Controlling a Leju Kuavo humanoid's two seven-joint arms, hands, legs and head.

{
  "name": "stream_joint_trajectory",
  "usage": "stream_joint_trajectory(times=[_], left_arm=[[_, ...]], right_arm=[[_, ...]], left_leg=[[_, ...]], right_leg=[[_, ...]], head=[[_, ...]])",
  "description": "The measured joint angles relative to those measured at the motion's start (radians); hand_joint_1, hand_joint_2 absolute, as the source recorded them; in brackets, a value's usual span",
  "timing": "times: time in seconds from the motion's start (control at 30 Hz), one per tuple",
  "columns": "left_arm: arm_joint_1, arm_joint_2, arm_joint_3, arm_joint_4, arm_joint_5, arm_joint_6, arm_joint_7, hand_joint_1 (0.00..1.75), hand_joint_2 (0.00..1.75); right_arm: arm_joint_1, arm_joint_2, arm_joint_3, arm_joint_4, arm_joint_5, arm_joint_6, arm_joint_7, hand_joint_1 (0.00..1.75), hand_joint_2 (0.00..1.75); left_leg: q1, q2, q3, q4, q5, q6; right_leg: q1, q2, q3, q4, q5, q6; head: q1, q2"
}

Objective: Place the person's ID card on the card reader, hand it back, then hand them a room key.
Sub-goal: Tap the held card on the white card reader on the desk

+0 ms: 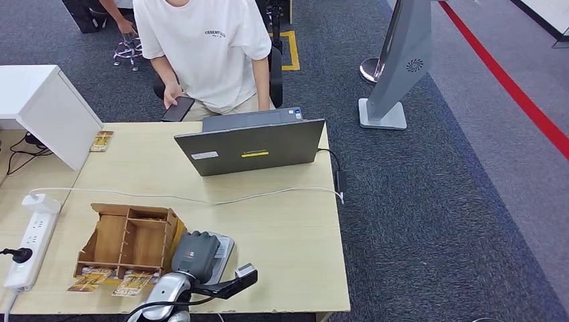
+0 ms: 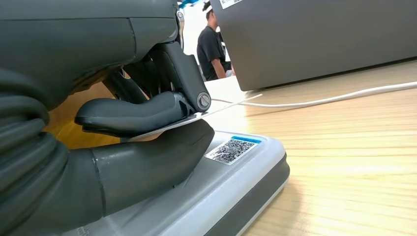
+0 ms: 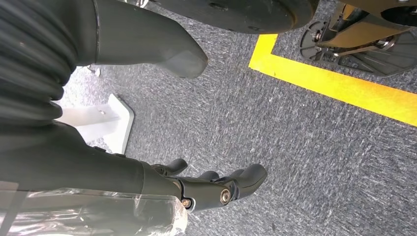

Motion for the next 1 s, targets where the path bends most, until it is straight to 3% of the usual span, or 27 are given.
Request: stream_joint_trajectory(times=[0.13, 0.33, 0.6, 0.87, 1.0], left_arm=[[-0.003, 0.001, -0.001, -0.005, 0.006, 0.038, -0.003, 1.75, 1.75], [-0.027, 0.007, -0.001, -0.169, -0.020, 0.246, -0.055, 1.75, 1.75], [-0.126, 0.037, 0.019, -0.332, -0.007, 0.248, -0.062, 1.75, 1.75], [-0.210, 0.043, 0.039, -0.351, -0.016, 0.247, -0.059, 1.75, 1.75], [-0.280, 0.050, 0.062, -0.330, -0.064, 0.252, -0.013, 1.75, 1.75]], right_arm=[[0.000, 0.000, 0.000, 0.000, 0.003, -0.001, 0.000, 0.00, 1.75], [0.000, 0.000, 0.000, 0.000, 0.017, -0.005, 0.003, 0.00, 1.75], [0.000, 0.000, 0.004, 0.000, 0.033, -0.002, 0.000, 0.00, 1.75], [-0.001, 0.000, 0.016, 0.000, 0.046, 0.008, -0.001, 0.00, 1.75], [-0.002, 0.000, 0.029, 0.000, 0.067, 0.015, -0.004, 0.00, 1.75]], left_leg=[[0.000, 0.000, 0.000, 0.000, 0.000, 0.000], [0.000, 0.000, -0.001, 0.000, 0.001, 0.000], [0.000, -0.001, -0.001, 0.000, 0.002, -0.001], [0.000, -0.001, -0.001, 0.000, 0.003, -0.003], [0.000, -0.001, -0.002, 0.000, 0.004, -0.002]], right_leg=[[0.000, 0.000, 0.000, 0.000, 0.000, 0.000], [0.000, -0.001, -0.001, 0.000, 0.000, 0.000], [0.000, -0.001, -0.001, 0.001, 0.001, -0.002], [0.000, -0.001, -0.001, 0.001, 0.002, -0.002], [0.000, -0.001, -0.002, 0.001, 0.003, -0.002]], head=[[0.000, 0.000], [0.000, 0.000], [0.000, 0.000], [0.000, 0.000], [0.000, 0.000]])
